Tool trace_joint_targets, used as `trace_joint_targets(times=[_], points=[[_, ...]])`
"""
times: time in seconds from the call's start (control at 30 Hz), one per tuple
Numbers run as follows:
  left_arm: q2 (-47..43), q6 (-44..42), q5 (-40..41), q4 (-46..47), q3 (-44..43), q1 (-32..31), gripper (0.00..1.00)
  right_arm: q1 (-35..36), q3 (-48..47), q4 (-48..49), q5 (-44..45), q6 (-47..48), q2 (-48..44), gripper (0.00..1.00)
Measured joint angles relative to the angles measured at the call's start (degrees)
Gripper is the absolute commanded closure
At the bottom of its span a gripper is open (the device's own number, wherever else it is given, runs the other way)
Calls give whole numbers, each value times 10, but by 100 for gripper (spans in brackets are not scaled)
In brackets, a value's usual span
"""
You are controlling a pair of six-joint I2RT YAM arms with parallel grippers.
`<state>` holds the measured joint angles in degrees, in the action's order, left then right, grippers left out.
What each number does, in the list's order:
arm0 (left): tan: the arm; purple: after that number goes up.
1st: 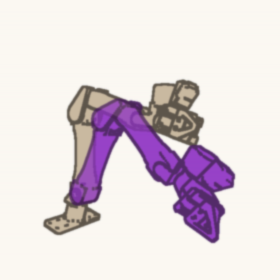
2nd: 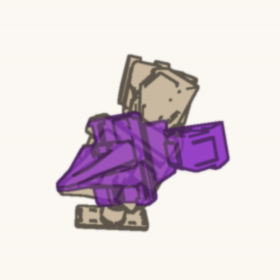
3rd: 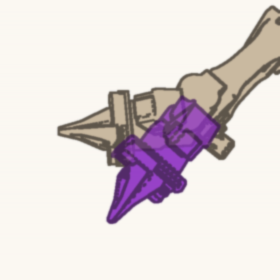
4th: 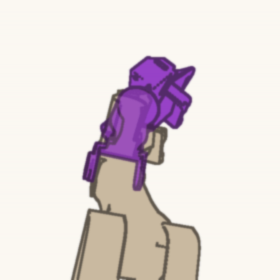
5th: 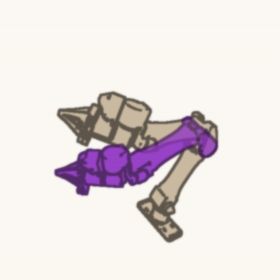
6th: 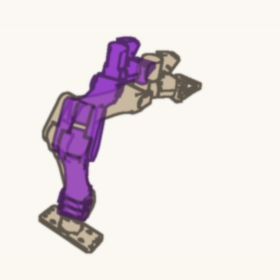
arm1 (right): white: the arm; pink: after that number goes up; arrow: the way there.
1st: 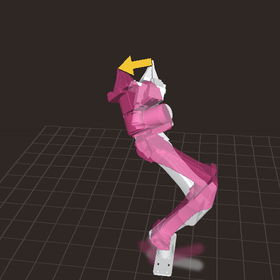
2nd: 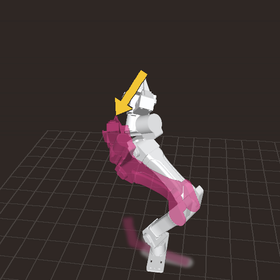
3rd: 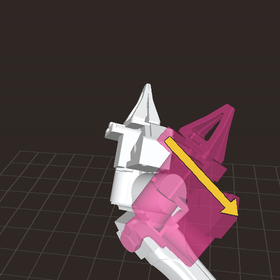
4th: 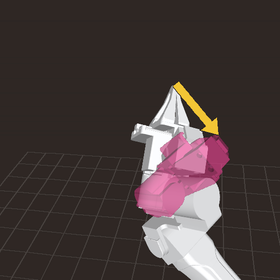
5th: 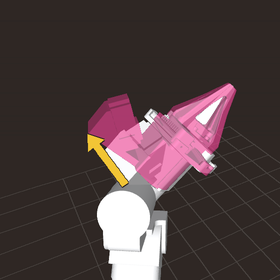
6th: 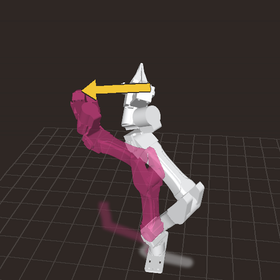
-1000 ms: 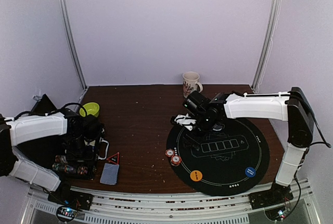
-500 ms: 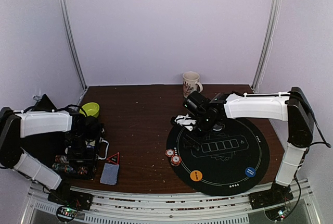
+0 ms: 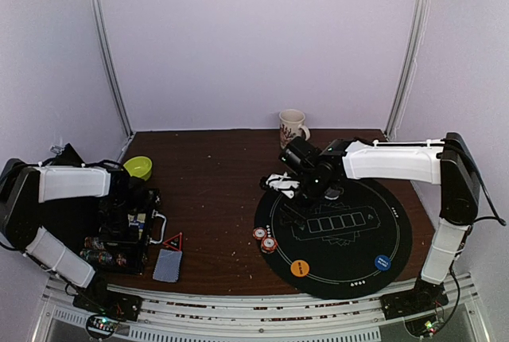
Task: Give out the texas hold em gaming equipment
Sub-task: Pick up the pile of poker chips from the chip case, then pass from the left arm to the right
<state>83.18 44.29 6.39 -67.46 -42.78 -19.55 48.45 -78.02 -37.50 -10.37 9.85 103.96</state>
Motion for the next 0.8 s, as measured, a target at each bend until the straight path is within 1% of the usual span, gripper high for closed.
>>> trace_joint_targets(times=[0.17, 0.3, 0.4, 0.57, 0.67, 0.73, 0.8], points=[[-8, -3, 4, -10, -12, 2, 100, 0, -4, -1, 0, 1, 0, 35], [-37, 6, 6, -47, -52, 2, 100, 0, -7, -3, 0, 0, 0, 35], [-63, 17, 21, -59, -103, 2, 100, 0, -17, -6, 0, 0, 0, 35], [-88, 39, 44, -57, -220, 0, 100, 0, -33, 0, 5, 1, -13, 34], [-95, 41, 45, -38, -292, -20, 100, 0, -34, 10, 12, 3, -40, 32], [-85, 40, 33, -14, -329, -48, 100, 0, -34, 24, 18, 6, -67, 31], [-56, 33, 4, 29, -365, -87, 100, 0, -34, 43, 24, 12, -101, 29]])
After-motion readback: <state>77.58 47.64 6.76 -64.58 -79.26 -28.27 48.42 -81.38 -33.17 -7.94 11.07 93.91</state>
